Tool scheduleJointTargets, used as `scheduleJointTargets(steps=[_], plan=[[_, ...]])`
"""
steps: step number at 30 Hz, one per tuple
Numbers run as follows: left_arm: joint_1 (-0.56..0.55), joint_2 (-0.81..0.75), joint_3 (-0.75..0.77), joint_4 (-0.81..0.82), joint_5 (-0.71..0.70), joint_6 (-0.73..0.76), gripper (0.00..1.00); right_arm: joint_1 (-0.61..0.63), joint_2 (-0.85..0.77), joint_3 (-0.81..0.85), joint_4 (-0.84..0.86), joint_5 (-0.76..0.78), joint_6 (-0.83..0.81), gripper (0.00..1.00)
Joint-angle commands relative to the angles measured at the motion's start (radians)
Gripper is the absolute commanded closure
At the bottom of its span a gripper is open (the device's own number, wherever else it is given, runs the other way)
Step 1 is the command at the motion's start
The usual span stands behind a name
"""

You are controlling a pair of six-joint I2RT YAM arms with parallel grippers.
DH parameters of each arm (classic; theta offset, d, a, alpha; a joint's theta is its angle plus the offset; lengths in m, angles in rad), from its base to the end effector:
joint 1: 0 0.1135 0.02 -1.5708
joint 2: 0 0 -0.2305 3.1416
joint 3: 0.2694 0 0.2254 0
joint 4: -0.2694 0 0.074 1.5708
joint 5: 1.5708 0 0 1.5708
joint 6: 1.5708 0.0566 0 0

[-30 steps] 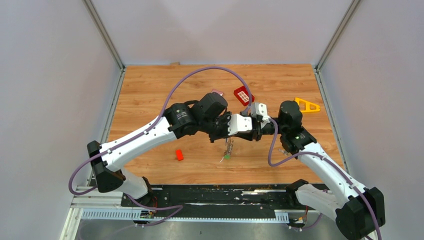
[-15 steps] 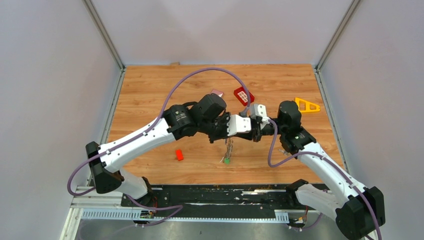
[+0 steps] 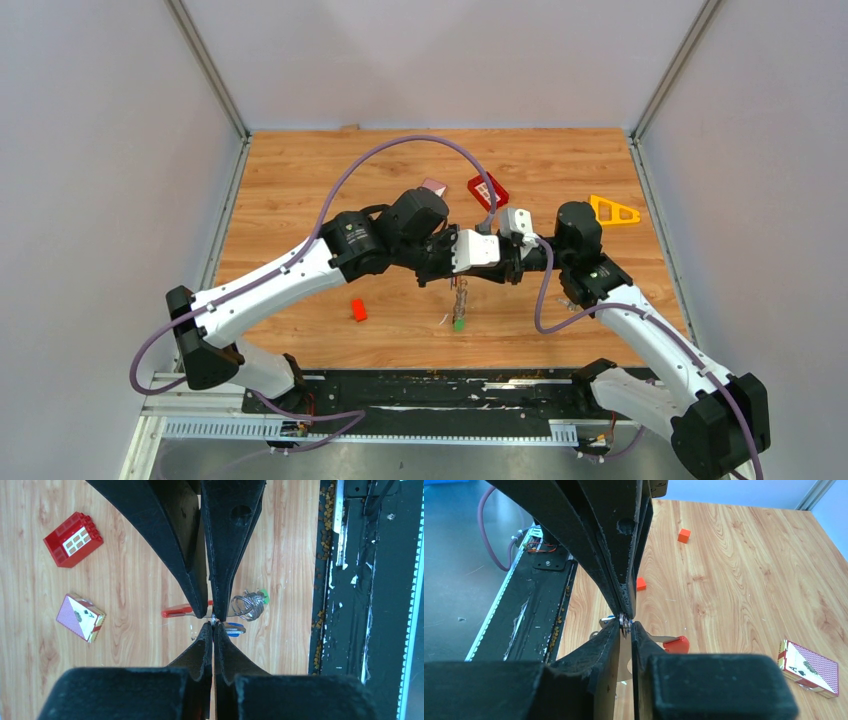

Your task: Put the keys on the keyring

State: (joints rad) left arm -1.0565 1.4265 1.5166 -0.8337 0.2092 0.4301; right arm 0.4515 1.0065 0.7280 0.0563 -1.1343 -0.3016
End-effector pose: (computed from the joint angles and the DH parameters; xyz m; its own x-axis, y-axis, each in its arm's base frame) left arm 0.1339 -0.2609 0.3333 0.0838 0.6808 -0.7276 0.9813 0.0706 0.1791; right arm 0.1734 0.1411 0.2846 0.1017 -0.0902 -0.9907 -0.9945 -0.0336 -0.0990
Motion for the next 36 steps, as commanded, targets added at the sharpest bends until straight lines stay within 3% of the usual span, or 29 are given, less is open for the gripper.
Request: scheduleJointTargets(steps=[1, 5, 11, 17, 19, 22, 26, 36], plan=[[0.003, -0.032, -0.001, 0.047, 0.028, -0.009, 1.0, 0.002, -0.001, 0.013, 0.027, -0.01, 0.002, 0.86], [0.003, -0.023, 0.001, 0.047, 0.035, -0.011, 1.0, 0.002, 0.0, 0.014, 0.048, -0.018, 0.026, 0.87], [0.004, -0.022, 0.005, 0.047, 0.039, -0.013, 1.0, 0.003, -0.003, 0.011, 0.047, -0.013, 0.022, 1.0], [0.023, -0.037, -0.002, 0.044, 0.082, -0.002, 1.0, -0.002, -0.02, 0.031, 0.017, 0.028, 0.007, 1.0], [0.055, -0.055, -0.011, 0.052, 0.14, 0.002, 0.92, -0.009, -0.032, 0.034, 0.041, 0.024, 0.03, 1.0], [0.127, -0.095, -0.042, 0.083, 0.252, 0.011, 0.72, -0.032, -0.041, 0.042, 0.115, 0.0, 0.119, 1.0], [0.211, -0.143, -0.102, 0.153, 0.398, 0.018, 0.57, -0.052, -0.036, 0.073, 0.216, -0.039, 0.252, 1.0], [0.259, -0.233, -0.26, 0.479, 0.503, -0.132, 0.49, -0.063, -0.006, 0.045, 0.459, -0.078, 0.477, 1.0]])
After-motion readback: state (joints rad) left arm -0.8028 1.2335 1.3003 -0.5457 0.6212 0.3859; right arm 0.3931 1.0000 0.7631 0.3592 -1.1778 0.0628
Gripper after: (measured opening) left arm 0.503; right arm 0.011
